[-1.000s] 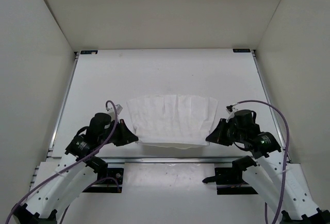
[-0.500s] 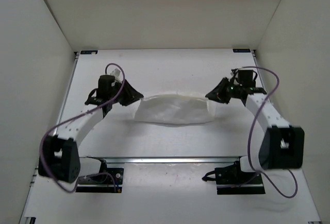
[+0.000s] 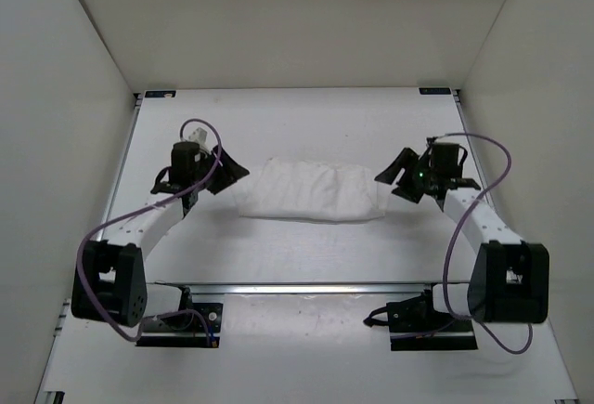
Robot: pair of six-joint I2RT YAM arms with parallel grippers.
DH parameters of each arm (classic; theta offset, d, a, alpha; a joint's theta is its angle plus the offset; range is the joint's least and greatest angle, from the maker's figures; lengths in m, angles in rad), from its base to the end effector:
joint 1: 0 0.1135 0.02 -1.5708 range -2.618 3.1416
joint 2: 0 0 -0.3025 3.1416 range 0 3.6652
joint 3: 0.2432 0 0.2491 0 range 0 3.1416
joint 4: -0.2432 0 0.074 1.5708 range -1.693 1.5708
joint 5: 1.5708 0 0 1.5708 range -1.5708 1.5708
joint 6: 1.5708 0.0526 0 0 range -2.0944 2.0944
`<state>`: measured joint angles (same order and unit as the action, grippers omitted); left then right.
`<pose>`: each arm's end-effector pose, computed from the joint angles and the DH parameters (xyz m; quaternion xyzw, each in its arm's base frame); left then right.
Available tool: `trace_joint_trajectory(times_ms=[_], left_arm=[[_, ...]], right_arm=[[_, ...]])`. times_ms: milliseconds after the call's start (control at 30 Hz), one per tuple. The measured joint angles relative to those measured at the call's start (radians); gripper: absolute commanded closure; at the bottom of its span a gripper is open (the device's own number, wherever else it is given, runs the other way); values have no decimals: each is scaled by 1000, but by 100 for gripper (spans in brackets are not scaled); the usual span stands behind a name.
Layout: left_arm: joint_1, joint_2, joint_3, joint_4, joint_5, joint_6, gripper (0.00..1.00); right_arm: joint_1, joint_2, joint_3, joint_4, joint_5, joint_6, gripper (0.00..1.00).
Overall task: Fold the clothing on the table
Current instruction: Fold the skirt
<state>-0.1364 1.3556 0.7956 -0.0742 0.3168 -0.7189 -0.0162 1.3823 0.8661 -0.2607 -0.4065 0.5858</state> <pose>0.2870 -0.0559 0.2580 -0.1848 0.8645 -0.3129 0.3472 0.2907 0.0161 0.2577 0.1933 0.8858 0.2850 0.3111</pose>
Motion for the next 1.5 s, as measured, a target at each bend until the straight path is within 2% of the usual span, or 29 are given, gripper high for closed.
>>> trace_joint_trajectory(times_ms=[100,167,367,600,667,767,833,867,900,967,1067,1167,1333,1400,1500], left_arm=[[-57,-78,-133,-1,-16,7,36],[-90,-90,-200,-2,-20,6,35],[-121,-87,-341,8,-42,-6,34],[-154,-48,-351,84,-82,-17,34],[-157,-44,-355,107,-107,-25,33],[-161,-43,-358,133,-157,-35,35],[-161,-39,-358,145,-193,-45,46],[-161,-34,-358,151,-213,-46,61],[-161,-25,-358,158,-229,-53,81],[-160,2,-358,172,-250,-56,100],[-170,42,-353,216,-249,-58,100],[-216,81,-346,273,-245,-68,100],[-314,138,-344,375,-233,-105,100],[-351,154,-344,406,-233,-120,100],[-388,173,-344,438,-229,-142,100]], right_arm=[[1,-145,-181,5,0,25,35],[1,-167,-254,4,0,37,35],[3,-105,-355,64,-23,67,32],[19,5,-356,270,-101,138,35],[21,26,-357,308,-113,157,40],[21,51,-370,356,-121,173,59],[19,58,-383,368,-117,183,92],[17,58,-390,369,-105,180,100],[11,59,-397,364,-100,183,100],[-3,60,-402,346,-92,185,100],[-38,51,-391,304,-77,167,100],[-72,10,-343,192,-25,121,100],[-79,-24,-160,11,65,23,100],[-48,-18,-58,-53,90,-16,100],[62,24,119,-153,152,-64,100]])
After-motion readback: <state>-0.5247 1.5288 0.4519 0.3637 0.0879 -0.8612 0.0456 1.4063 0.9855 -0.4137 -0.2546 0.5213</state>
